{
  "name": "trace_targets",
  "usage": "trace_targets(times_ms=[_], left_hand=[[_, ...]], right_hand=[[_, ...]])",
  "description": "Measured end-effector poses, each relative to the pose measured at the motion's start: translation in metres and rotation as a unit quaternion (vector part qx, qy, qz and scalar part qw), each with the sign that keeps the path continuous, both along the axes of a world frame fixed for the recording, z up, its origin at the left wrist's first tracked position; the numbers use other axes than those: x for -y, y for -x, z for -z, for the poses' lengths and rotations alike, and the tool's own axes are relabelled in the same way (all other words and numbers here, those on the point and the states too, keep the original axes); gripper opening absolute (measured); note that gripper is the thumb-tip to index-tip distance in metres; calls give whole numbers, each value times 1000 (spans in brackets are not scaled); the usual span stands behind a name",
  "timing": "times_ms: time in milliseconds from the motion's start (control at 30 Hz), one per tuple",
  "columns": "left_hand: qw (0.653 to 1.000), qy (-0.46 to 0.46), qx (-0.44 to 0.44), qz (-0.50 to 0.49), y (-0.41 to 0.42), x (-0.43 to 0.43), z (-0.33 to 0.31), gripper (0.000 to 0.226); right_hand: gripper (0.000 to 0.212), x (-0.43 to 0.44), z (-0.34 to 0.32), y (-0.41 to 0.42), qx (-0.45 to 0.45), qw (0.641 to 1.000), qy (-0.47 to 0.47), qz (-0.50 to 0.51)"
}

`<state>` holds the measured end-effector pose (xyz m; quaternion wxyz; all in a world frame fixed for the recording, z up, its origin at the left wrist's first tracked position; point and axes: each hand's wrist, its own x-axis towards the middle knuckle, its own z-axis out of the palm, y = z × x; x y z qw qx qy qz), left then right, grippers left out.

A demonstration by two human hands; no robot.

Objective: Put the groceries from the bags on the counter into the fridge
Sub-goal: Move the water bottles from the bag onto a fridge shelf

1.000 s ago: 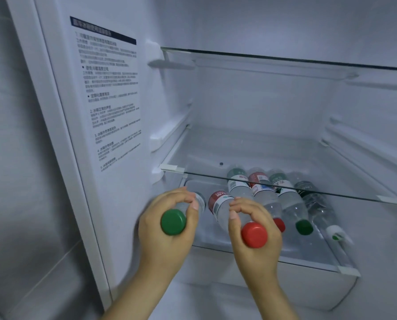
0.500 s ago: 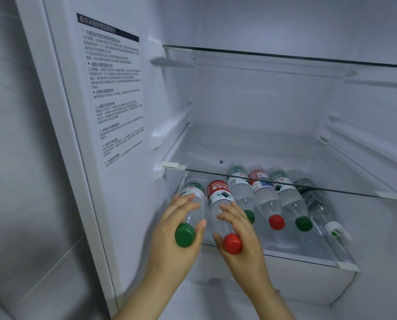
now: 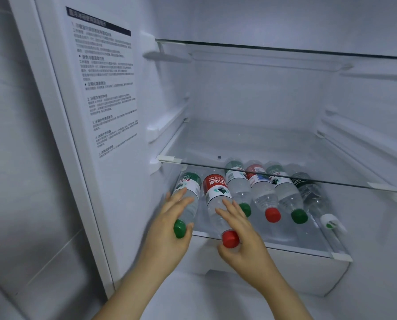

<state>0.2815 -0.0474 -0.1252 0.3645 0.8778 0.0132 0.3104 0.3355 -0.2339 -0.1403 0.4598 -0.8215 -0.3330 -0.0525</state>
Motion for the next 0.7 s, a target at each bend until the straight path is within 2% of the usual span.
trace_targets(times_ms=[167,300,433,567,700], left_hand=[[998,-43,-50,25,-1,-2,10,65],[993,-6,-107,53,0,-6,6,77],[986,27,-148,65,4,-5,3,74],[982,77,-150,80,2,-6,1,73],[986,62,-142,64,-3,2,-1,76]], right_hand=[[75,12,-3,2,-38,999,-1,-21],[74,17,-7,0,-79,996,-31,-27],[73,17,-4,-2,-83,995,-41,-32],[70,12,2,-4,-81,995,-56,-3],[65,1,7,-9,-54,995,-73,41]])
